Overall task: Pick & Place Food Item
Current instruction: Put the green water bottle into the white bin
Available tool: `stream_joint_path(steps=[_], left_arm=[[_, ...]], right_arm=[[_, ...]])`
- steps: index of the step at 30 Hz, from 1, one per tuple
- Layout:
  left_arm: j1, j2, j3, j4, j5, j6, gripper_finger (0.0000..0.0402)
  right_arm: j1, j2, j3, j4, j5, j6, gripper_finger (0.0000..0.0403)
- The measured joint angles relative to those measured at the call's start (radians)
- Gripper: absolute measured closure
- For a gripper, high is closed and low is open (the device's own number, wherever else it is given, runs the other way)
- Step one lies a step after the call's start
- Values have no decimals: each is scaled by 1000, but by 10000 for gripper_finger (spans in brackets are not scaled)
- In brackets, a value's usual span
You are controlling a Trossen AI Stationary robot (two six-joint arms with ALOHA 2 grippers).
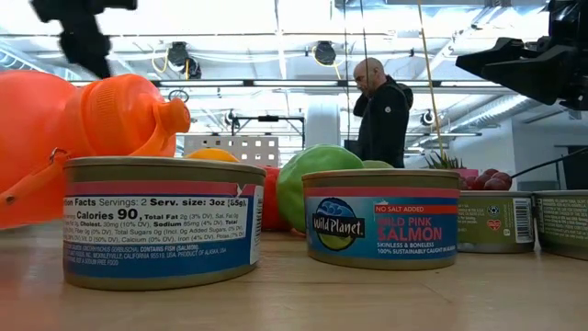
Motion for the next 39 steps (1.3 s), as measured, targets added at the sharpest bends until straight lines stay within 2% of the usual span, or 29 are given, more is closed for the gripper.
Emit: stream_joint_path(steps=[3,7,13,23,30,35,39], left_arm=[[-46,40,0,-63,34,-46,105],[-75,121,0,-121,50,-12,117],[-56,255,0,-71,50,13,128],[28,486,-1,-23,198,-59,60],[55,587,-1,62,304,-71,36],[55,647,-1,96,313,-40,39],[55,688,-1,66,314,5,66]], right_arm=[[0,0,0,0,0,0,87],[0,0,0,0,0,0,87],[0,0,0,0,0,0,87],[0,0,0,0,0,0,87],[0,0,0,0,0,0,87],[0,0,0,0,0,0,87],[0,0,0,0,0,0,87]])
